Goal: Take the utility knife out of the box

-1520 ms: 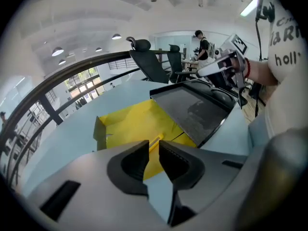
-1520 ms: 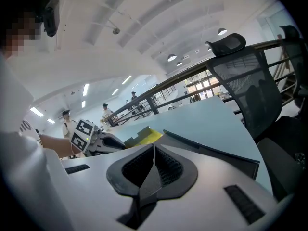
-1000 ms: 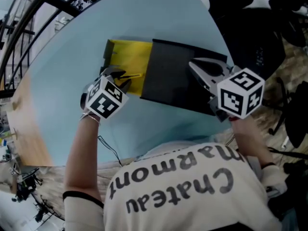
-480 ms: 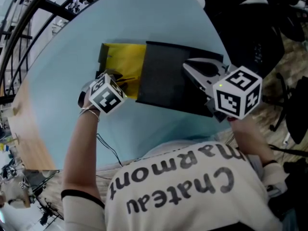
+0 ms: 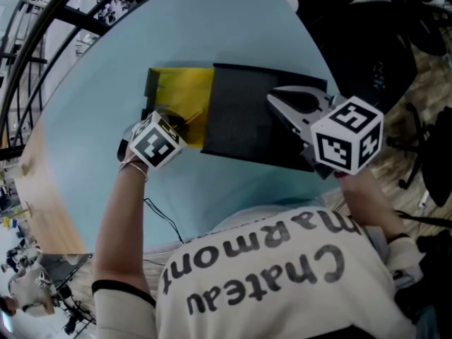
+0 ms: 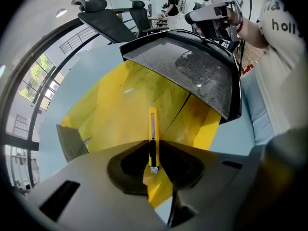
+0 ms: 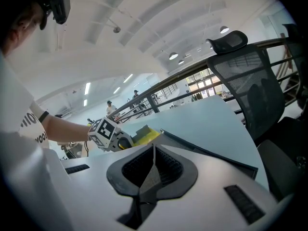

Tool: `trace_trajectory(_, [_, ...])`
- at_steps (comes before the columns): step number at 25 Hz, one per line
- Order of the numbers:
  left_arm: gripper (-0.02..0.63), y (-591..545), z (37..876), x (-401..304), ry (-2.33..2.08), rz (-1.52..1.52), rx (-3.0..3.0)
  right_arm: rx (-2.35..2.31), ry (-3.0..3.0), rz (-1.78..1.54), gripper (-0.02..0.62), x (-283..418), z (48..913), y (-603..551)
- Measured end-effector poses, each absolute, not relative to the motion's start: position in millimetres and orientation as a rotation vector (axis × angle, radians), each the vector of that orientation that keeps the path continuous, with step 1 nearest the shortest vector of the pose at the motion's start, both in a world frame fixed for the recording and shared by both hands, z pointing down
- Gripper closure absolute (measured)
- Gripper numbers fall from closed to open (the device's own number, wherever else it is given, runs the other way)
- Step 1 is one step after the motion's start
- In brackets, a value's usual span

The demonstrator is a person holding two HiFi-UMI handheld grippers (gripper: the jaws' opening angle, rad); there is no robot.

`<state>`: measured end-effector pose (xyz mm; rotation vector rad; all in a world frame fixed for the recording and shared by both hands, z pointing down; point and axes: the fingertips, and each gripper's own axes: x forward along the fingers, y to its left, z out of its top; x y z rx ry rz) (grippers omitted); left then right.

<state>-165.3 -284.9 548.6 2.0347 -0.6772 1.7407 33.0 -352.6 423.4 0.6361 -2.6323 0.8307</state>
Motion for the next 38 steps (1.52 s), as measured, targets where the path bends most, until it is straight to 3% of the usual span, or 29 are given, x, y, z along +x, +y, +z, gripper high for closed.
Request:
trace_trajectory(17, [0.540, -285, 543, -164, -0.750, 1.700, 2.006, 0.630, -2.640, 0.816, 0.557, 31, 417, -348])
trace_trajectory(38, [0.543, -324, 466, -176, -1.693, 0.905, 2.046, 0.553, -2.676, 0.775, 0.557, 24, 411, -325])
